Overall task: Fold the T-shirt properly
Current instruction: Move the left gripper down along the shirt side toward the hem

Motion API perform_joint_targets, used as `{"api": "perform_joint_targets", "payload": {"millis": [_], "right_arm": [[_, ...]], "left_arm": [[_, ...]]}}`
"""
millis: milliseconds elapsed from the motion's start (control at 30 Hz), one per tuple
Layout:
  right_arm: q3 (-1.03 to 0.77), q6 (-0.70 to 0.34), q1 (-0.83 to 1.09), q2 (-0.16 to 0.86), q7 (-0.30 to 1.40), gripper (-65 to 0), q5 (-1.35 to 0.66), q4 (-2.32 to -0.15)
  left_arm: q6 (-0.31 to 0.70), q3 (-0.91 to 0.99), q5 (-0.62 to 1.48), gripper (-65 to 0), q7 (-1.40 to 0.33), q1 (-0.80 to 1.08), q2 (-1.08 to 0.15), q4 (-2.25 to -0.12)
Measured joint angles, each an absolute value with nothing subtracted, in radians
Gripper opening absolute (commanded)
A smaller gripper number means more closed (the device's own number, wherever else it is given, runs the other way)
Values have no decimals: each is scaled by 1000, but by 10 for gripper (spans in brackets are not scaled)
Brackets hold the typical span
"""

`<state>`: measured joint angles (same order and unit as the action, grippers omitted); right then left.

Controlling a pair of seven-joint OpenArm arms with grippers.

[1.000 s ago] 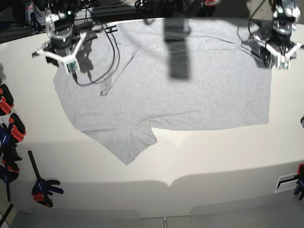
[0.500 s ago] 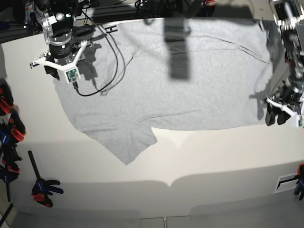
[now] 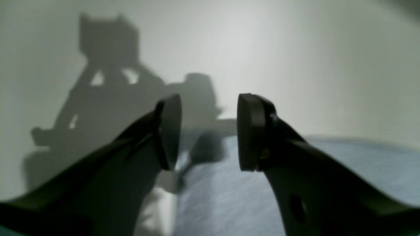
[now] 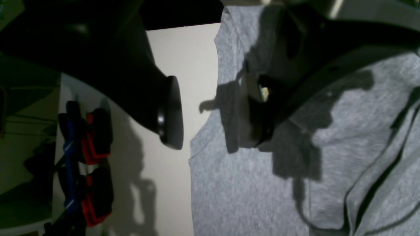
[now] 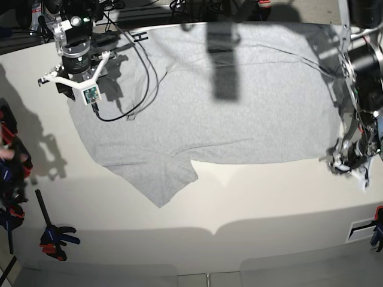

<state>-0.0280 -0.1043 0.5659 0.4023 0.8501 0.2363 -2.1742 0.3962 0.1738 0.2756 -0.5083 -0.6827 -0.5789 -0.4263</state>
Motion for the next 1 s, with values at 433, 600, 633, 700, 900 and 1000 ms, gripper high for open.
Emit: {"api": "perform_joint_targets", "payload": {"millis": [433, 600, 633, 700, 900, 1000], "right_arm": [[-28, -104, 568, 402, 850, -385, 236, -2174], [-28, -104, 567, 402, 850, -385, 236, -2174], [-28, -104, 567, 402, 851, -385, 236, -2174], [-28, -105, 567, 402, 851, -385, 236, -2174], [-28, -104, 568, 402, 851, -385, 236, -2174], [-28, -104, 567, 402, 851, -385, 236, -2174]], "left_arm": [[477, 110, 378, -396, -439, -662, -598, -252], [503, 111, 389, -396, -431, -662, -562, -258], [506, 111, 392, -396, -442, -662, -563, -258], [511, 111, 396, -396, -478, -660, -574, -266], [525, 109, 528, -396, -579, -645, -616, -318], [566, 106, 596, -396, -633, -638, -641, -359]]}}
